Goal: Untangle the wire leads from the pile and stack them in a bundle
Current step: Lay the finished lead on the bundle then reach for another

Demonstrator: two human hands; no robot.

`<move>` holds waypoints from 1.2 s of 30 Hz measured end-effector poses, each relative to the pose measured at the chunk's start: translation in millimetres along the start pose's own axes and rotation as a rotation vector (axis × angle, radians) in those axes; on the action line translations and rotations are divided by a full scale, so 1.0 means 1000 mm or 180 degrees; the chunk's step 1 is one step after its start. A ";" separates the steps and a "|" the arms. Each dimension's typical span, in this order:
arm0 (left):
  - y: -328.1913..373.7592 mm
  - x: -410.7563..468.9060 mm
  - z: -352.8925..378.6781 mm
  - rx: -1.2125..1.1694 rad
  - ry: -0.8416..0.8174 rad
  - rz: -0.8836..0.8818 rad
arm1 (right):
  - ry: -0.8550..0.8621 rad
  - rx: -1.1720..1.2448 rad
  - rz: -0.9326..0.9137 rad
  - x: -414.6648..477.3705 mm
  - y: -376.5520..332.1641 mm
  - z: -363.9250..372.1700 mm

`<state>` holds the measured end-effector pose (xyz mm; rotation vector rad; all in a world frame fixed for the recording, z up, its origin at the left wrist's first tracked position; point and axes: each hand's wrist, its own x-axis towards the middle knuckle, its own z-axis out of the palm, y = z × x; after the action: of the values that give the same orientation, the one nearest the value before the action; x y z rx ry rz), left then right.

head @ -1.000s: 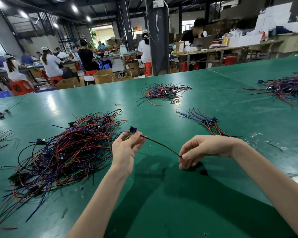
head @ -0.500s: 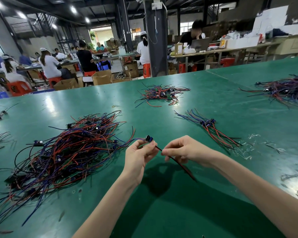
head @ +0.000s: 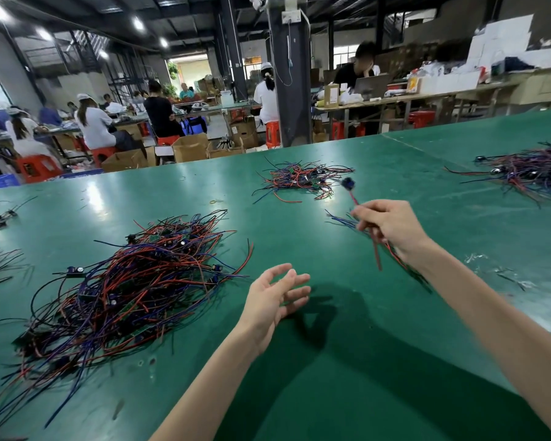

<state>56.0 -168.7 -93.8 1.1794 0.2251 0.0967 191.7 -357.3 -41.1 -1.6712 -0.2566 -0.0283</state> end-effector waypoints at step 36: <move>0.120 0.021 -0.101 0.4297 0.2470 0.1845 | -0.0385 -0.4125 -0.1073 -0.030 0.064 0.031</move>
<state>58.7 -27.7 -21.9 2.4941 0.6800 1.0507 170.3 -337.6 -112.5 -2.8933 -0.7053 -0.4224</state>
